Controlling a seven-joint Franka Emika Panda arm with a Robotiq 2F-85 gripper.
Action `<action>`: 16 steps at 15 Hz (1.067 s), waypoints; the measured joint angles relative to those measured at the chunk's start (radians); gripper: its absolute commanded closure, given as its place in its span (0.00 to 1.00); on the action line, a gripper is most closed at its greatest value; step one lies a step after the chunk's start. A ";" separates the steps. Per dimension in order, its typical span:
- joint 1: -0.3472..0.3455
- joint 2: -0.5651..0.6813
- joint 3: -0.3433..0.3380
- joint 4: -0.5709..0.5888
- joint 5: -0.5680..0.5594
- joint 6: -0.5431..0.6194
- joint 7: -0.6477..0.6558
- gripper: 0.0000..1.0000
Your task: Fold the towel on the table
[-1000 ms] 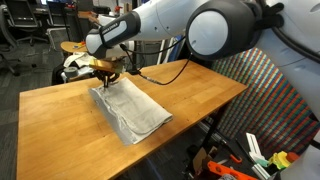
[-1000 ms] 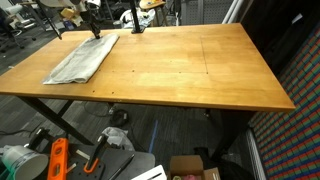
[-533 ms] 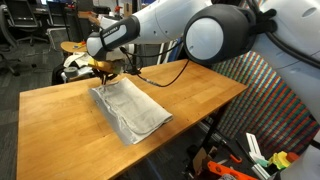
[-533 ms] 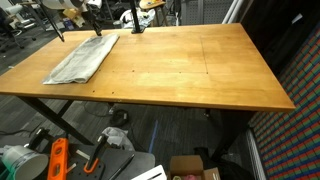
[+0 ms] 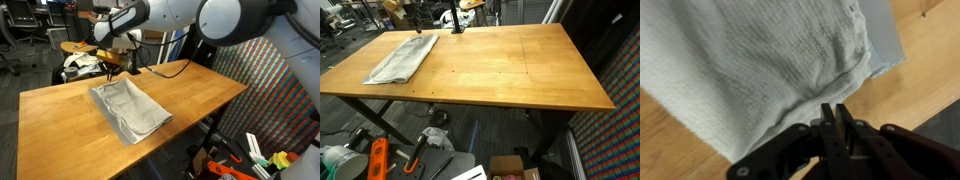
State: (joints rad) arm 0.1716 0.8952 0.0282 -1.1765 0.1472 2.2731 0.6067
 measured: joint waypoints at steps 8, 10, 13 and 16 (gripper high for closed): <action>-0.060 -0.329 -0.074 -0.376 -0.148 -0.337 -0.244 0.84; -0.066 -0.410 -0.085 -0.479 -0.213 -0.389 -0.302 0.82; -0.077 -0.540 -0.087 -0.637 -0.288 -0.430 -0.377 0.84; -0.086 -0.664 -0.082 -0.770 -0.301 -0.441 -0.445 0.67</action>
State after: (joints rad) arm 0.0854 0.2310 -0.0533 -1.9467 -0.1540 1.8326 0.1617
